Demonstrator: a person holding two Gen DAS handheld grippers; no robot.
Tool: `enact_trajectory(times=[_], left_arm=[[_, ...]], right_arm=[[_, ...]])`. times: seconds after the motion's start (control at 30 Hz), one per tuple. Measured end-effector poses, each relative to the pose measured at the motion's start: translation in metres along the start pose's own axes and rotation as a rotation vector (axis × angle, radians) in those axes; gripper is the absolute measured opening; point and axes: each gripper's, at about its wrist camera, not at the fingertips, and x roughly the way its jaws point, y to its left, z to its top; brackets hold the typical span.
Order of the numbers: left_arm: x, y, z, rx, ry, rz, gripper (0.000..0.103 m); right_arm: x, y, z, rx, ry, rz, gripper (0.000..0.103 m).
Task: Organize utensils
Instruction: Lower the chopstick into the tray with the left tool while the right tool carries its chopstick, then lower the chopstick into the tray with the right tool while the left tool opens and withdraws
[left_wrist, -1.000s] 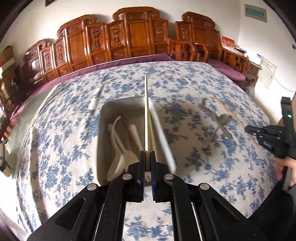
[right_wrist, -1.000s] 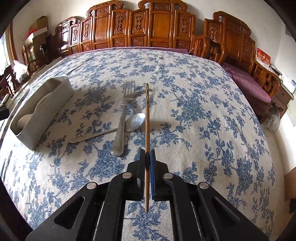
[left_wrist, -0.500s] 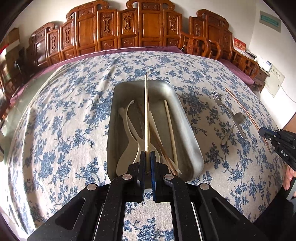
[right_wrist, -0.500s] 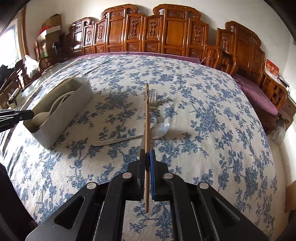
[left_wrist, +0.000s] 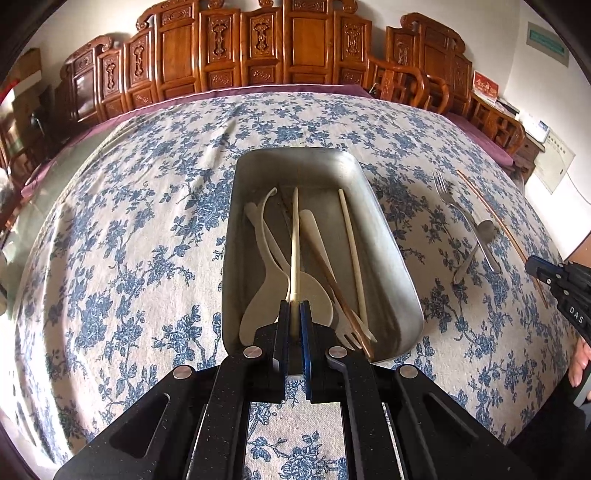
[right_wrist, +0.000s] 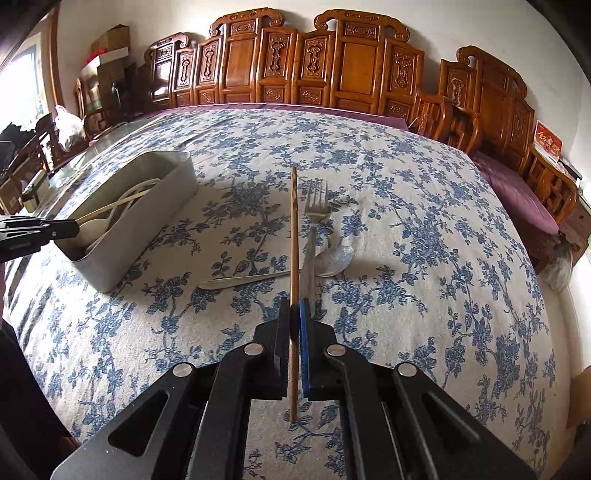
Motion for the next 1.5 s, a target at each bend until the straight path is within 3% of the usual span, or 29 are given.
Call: enact_trajectory(times=[0.4,0.5,0.63,0.9,1.0,1.13,1.37,1.5], left_arm=[[-0.007,0.012,0.005,-0.034,-0.037,0.004,0.006],[-0.009,0.013,0.007,-0.039,-0.051,0.003,0.015],[-0.013,0.013,0.011,-0.037,-0.069,0.001,0.017],[-0.021,0.024,0.014,-0.053,-0.098,0.018,0.035],[-0.025,0.032,0.016,-0.071,-0.109,0.028,0.054],[-0.030,0.042,0.017,-0.080,-0.131,0.059,0.062],[-0.038,0.052,0.017,-0.088,-0.161,0.094,0.088],[-0.040,0.057,0.018,-0.089,-0.165,0.105,0.091]], right_arm=[[-0.006,0.045,0.009,-0.046,-0.024,0.060,0.006],[-0.005,0.057,0.011,-0.055,-0.021,0.077,0.006],[-0.005,0.067,0.018,-0.052,-0.027,0.104,0.006],[-0.002,0.091,0.037,-0.021,-0.039,0.196,0.006],[0.001,0.102,0.045,-0.009,-0.039,0.234,0.006],[0.007,0.118,0.056,-0.007,-0.038,0.265,0.006],[0.022,0.144,0.076,0.004,-0.024,0.300,0.006],[0.032,0.153,0.083,0.013,-0.010,0.309,0.006]])
